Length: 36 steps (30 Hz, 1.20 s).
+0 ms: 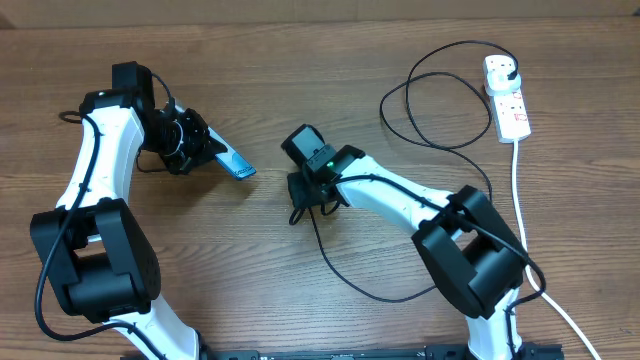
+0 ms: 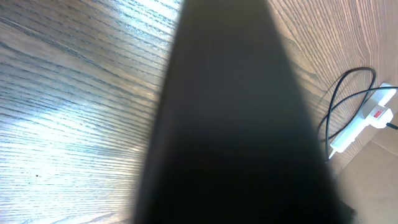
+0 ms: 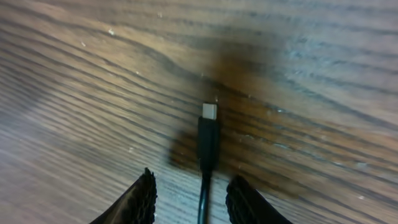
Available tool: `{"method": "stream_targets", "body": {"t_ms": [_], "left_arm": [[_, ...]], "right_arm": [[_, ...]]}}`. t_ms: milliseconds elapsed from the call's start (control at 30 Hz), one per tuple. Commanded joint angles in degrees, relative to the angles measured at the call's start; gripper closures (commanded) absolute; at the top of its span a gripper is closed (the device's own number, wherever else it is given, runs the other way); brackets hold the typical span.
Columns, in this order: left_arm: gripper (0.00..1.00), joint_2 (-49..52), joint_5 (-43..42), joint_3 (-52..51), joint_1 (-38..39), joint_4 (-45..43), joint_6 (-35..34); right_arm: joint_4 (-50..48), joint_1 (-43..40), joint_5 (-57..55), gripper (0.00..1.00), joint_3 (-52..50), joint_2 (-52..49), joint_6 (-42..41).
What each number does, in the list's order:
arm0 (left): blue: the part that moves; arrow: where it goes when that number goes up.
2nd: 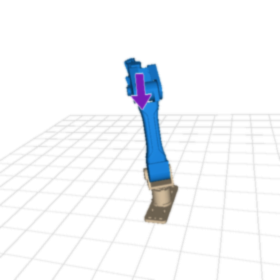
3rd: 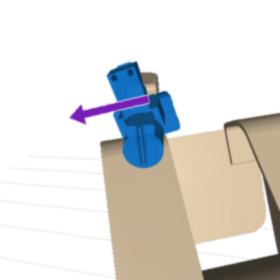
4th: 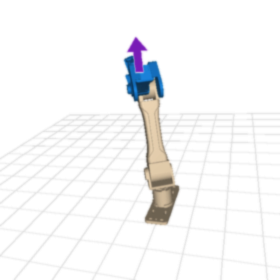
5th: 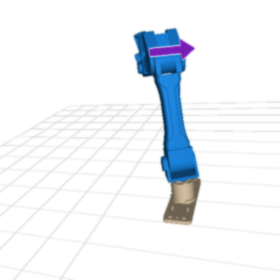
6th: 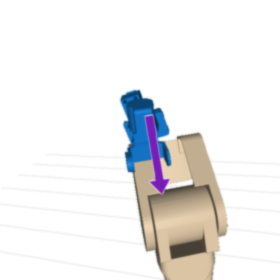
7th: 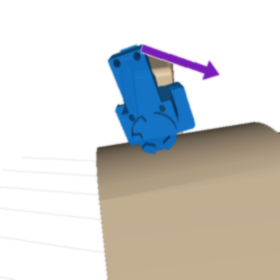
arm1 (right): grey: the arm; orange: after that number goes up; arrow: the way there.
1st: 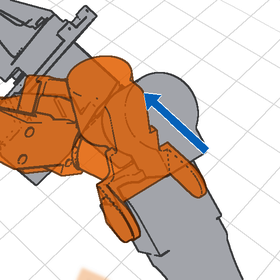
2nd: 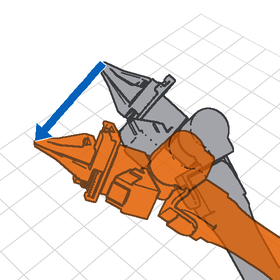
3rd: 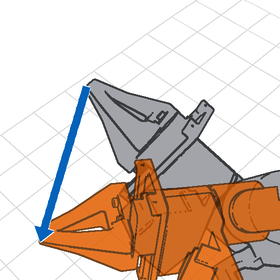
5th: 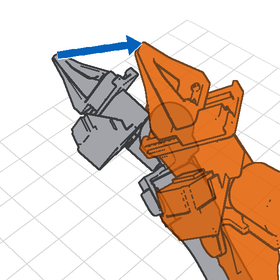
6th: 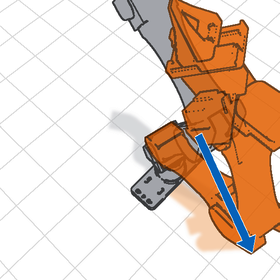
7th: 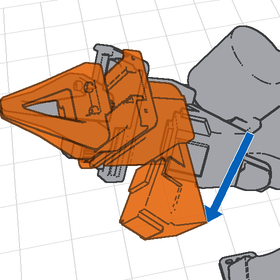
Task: Plug charger to phone and switch on socket
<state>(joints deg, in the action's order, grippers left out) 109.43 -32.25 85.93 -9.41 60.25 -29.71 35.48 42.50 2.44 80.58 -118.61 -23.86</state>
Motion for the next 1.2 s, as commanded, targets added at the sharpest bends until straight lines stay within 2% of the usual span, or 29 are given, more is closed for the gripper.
{"method": "stream_targets", "body": {"t_ms": [0, 433, 833, 1167], "left_arm": [[0.96, -0.4, -0.6, 0.4, -0.3, 0.0, -0.3], [0.96, -0.4, -0.8, 0.4, -0.3, 1.0, 1.4], [0.96, -0.4, -0.8, 0.4, -0.3, 1.1, 1.4], [0.96, -0.4, -0.8, 0.4, -0.3, 1.5, 1.4]], "right_arm": [[-0.8, 0.3, -2.6, 0.63, 1.2, -1.0, -0.3], [-1.2, 0.7, -6.1, 0.73, 1.2, -2.1, 3.9], [-0.4, 6.6, -11.5, 0.77, 1.7, -4.2, 5.5], [0.4, 3.3, -8.1, 0.85, 1.8, -4.2, 3.3]]}}
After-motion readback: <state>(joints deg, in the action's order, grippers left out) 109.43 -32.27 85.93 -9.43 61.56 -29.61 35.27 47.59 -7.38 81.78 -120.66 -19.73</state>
